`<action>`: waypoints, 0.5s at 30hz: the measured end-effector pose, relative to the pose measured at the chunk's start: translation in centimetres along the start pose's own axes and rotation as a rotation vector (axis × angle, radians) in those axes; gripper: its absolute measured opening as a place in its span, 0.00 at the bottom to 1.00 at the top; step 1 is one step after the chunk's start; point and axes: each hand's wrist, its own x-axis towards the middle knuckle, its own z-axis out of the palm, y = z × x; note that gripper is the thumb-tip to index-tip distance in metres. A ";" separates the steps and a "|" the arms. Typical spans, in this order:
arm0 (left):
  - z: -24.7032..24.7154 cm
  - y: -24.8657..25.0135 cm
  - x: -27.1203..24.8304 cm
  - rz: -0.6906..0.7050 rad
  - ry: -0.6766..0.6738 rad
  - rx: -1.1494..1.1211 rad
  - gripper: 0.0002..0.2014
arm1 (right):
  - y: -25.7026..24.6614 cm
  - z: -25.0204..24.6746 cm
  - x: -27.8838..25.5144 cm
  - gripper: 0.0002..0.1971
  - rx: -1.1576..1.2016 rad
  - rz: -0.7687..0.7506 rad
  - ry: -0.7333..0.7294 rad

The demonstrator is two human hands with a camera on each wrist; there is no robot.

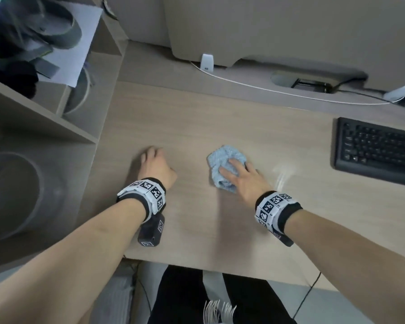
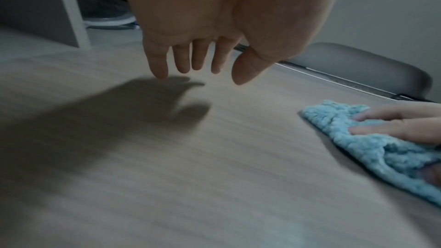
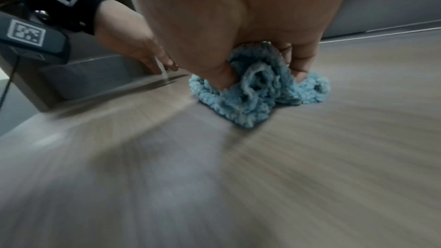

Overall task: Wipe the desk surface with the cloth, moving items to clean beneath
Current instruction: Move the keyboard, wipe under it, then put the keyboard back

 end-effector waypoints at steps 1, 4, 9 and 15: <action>0.6 0.7 -0.3 0.004 -0.008 0.012 0.29 | 1.7 0.5 -0.9 0.42 0.008 0.047 0.012; 2.4 2.2 -1.3 0.013 -0.043 0.065 0.29 | 7.5 1.8 -3.9 0.41 0.070 0.249 0.056; 4.2 1.8 -1.9 0.040 -0.102 0.115 0.32 | 12.8 2.6 -6.2 0.38 0.172 0.436 0.107; 4.3 1.8 -2.3 0.090 -0.067 0.132 0.31 | 8.6 1.8 -4.5 0.36 0.280 0.456 0.125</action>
